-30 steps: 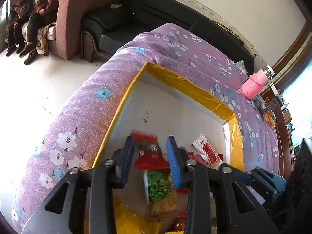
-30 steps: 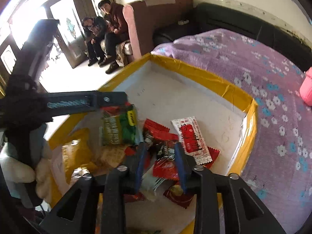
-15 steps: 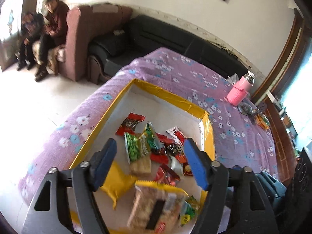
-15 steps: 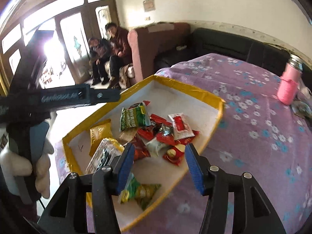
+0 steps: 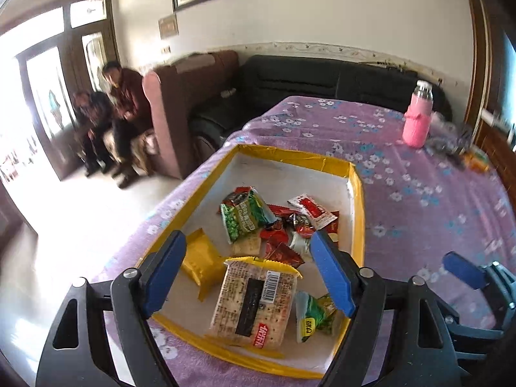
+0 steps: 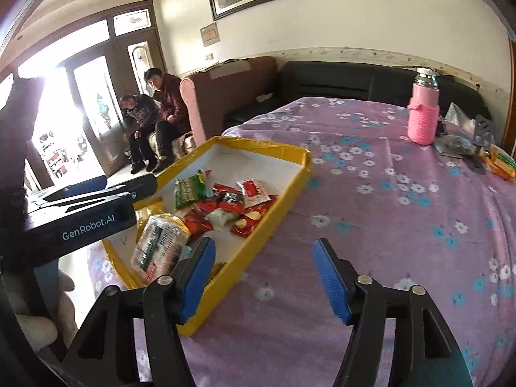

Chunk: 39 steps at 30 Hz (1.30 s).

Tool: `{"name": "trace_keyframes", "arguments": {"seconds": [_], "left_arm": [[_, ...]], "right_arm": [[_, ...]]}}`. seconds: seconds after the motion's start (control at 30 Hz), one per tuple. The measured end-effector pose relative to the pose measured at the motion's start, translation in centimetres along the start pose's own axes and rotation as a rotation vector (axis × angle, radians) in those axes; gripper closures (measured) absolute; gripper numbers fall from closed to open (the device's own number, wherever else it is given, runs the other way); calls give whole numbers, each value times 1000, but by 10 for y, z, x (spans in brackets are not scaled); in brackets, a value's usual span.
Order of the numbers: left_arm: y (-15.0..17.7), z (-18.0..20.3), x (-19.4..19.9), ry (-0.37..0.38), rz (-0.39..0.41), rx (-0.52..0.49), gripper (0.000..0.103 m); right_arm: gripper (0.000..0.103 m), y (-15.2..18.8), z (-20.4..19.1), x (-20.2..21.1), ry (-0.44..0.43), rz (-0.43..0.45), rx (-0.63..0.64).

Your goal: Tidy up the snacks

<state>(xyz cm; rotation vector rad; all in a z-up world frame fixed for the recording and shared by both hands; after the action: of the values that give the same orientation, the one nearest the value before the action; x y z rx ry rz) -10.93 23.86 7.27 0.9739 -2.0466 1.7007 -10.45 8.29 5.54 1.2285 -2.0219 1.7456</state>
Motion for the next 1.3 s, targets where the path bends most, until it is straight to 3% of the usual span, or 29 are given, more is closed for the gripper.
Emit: {"name": "trace_keyframes", "arguments": {"seconds": [0.1, 0.43, 1.03, 1.23, 1.3], "left_arm": [[0, 8, 3, -20, 2, -33, 19], [5, 24, -3, 12, -35, -58, 19], [15, 27, -21, 63, -88, -45, 19], [18, 29, -26, 88, -106, -40, 19], [20, 29, -26, 128, -112, -26, 19]], "right_arm": [[36, 4, 8, -1, 8, -13, -15], [36, 11, 21, -7, 19, -35, -51], [36, 18, 19, -28, 45, -84, -43], [35, 19, 20, -31, 53, -89, -43], [35, 19, 22, -32, 55, -92, -47]]}}
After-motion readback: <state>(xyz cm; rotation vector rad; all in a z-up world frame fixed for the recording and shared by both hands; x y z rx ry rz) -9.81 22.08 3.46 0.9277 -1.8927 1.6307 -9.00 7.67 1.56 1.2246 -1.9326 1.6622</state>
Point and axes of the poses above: each gripper's, at about its wrist camera, not at the fingertips, and x roughly against the way its jaws point, z to its right, y to its underside, the point moved 5 cm from there along -x, roughly the way its jaws point, and after that the axes turned 11 degrees about -x, right-handed, at the moved point
